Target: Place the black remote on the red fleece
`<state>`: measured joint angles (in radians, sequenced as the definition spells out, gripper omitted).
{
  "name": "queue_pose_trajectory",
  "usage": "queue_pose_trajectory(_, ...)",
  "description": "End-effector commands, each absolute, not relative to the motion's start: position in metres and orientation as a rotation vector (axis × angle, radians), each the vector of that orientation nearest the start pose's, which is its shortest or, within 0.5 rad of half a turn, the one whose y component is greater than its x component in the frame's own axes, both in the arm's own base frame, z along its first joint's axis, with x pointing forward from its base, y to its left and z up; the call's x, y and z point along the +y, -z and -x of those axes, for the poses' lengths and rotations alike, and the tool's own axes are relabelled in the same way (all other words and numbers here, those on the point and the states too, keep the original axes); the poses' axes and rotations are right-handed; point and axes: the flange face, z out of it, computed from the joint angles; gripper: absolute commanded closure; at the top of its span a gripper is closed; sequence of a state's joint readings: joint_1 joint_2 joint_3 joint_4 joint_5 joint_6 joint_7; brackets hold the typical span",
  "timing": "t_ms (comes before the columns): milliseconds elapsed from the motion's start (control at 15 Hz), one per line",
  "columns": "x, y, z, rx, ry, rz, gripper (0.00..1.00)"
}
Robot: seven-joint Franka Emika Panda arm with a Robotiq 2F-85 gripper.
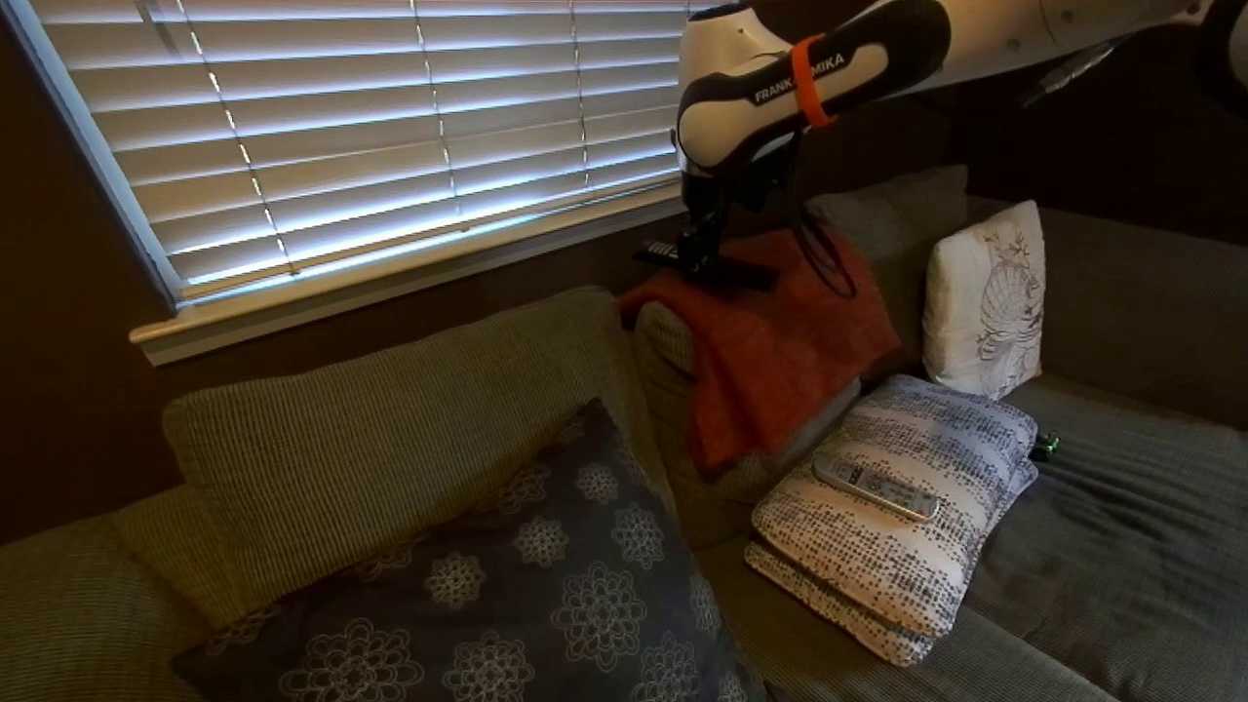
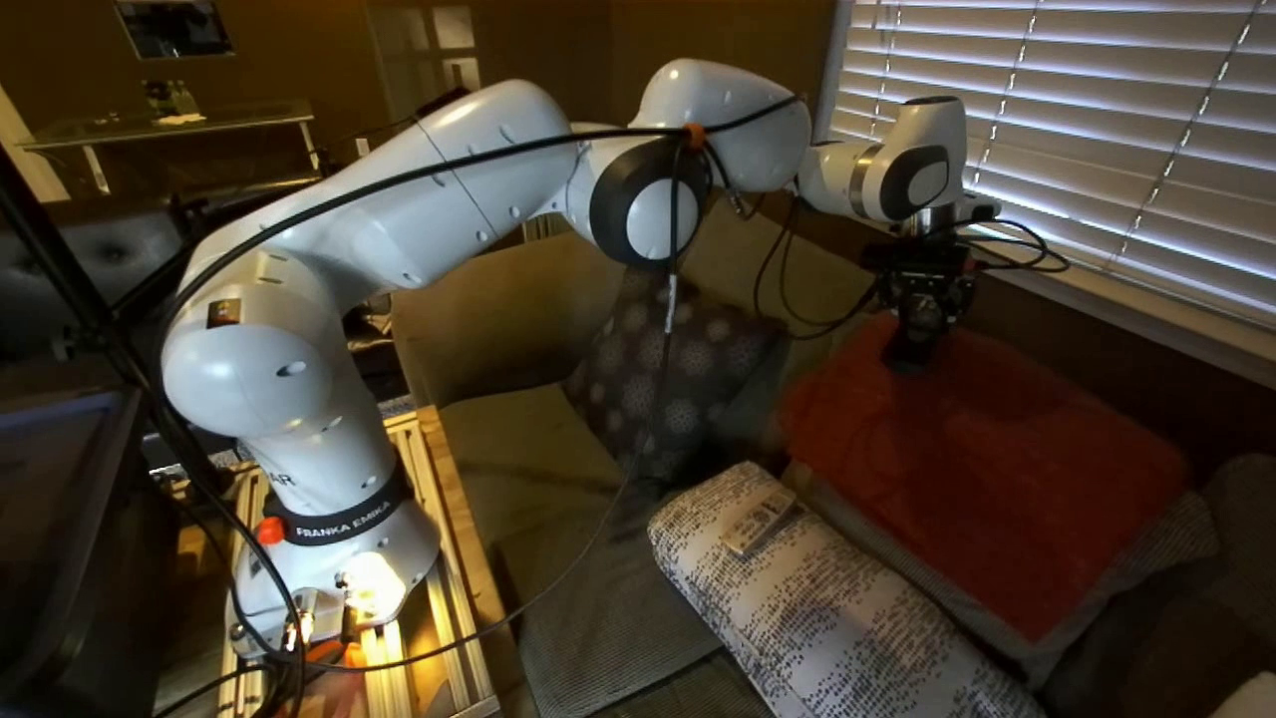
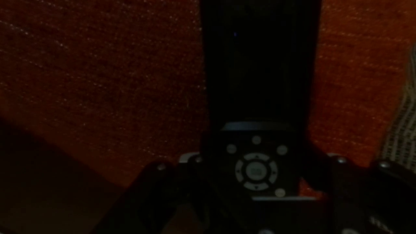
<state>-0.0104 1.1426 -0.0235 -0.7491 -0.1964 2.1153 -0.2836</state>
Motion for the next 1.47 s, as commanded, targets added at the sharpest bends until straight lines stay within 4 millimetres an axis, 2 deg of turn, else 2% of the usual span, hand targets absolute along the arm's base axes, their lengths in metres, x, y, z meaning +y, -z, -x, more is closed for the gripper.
queue_pose_trajectory(0, -0.025, -0.26, -0.827, -0.605, 0.317, 3.287, 0.63)
queue_pose_trajectory(267, -0.024, -0.253, -0.827, -0.599, 0.306, 3.29, 0.63)
queue_pose_trajectory(333, -0.025, -0.251, -0.827, -0.595, 0.304, 3.291, 0.49)
queue_pose_trajectory(400, -0.025, -0.251, -0.827, -0.593, 0.304, 3.292, 0.28)
queue_pose_trajectory(467, -0.025, -0.249, -0.827, -0.591, 0.304, 3.293, 0.11)
queue_pose_trajectory(600, -0.025, -0.247, -0.827, -0.592, 0.298, 3.291, 0.01)
queue_pose_trajectory(1067, -0.025, -0.252, -0.826, -0.565, 0.292, 3.284, 0.0)
queue_pose_trajectory(1400, -0.024, -0.28, -0.827, -0.548, 0.323, 3.234, 0.0)
